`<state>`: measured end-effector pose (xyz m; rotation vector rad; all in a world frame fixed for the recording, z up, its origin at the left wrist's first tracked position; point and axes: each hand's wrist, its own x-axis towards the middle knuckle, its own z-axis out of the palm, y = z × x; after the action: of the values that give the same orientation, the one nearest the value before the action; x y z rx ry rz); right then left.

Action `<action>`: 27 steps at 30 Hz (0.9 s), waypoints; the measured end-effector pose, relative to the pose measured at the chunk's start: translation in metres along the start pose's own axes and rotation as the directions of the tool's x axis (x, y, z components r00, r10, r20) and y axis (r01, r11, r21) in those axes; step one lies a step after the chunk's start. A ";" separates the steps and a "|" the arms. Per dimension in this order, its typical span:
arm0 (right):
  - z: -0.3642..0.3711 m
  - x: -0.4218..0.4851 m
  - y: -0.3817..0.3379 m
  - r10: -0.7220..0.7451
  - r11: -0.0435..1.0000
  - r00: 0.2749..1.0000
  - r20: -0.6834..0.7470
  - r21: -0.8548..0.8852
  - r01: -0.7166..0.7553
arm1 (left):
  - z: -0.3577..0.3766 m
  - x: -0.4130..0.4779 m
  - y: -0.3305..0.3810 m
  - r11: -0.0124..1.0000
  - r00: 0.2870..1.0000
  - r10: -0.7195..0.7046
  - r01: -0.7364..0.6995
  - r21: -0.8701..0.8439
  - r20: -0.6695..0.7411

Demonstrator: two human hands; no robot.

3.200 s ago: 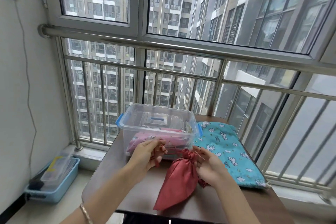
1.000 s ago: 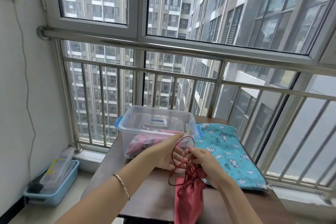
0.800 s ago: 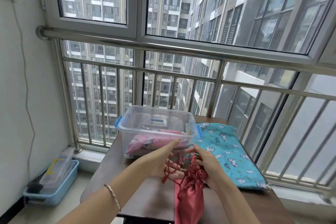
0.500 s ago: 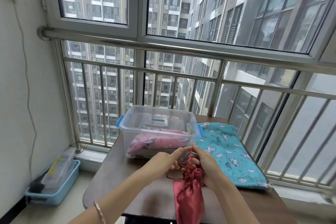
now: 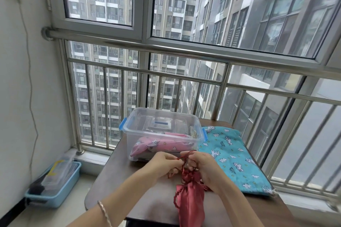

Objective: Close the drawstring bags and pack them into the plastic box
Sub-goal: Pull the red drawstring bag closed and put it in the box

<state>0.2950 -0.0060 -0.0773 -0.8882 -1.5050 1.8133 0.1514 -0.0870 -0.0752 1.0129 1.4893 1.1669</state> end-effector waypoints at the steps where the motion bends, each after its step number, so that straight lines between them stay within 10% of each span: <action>1: 0.000 -0.001 -0.001 0.010 0.999 1.000 -0.001 -0.042 -0.010 | 0.001 0.001 0.000 1.000 0.999 -0.029 0.029 -0.008 -0.016; 8: -0.009 -0.007 -0.005 0.033 0.988 0.996 -0.079 -0.147 -0.045 | 0.008 0.003 0.005 0.872 0.970 -0.235 0.186 -0.452 -0.054; 15: -0.011 -0.009 -0.009 0.013 0.983 0.994 -0.113 -0.179 -0.033 | 0.006 0.009 -0.006 0.994 0.958 0.016 -0.046 -0.096 -0.286; 22: -0.006 -0.006 -0.009 0.027 0.973 0.982 -0.188 -0.220 -0.069 | 0.010 0.007 -0.014 0.955 0.901 0.007 -0.134 -0.264 -0.435; 27: 0.002 -0.010 -0.015 -0.014 0.887 1.000 -0.022 -0.461 0.002 | 0.016 0.006 -0.002 0.939 0.937 0.269 -0.307 -0.155 -0.222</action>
<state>0.2992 -0.0126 -0.0616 -1.1152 -1.9628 1.4470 0.1662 -0.0783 -0.0800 1.0323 1.3784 1.6293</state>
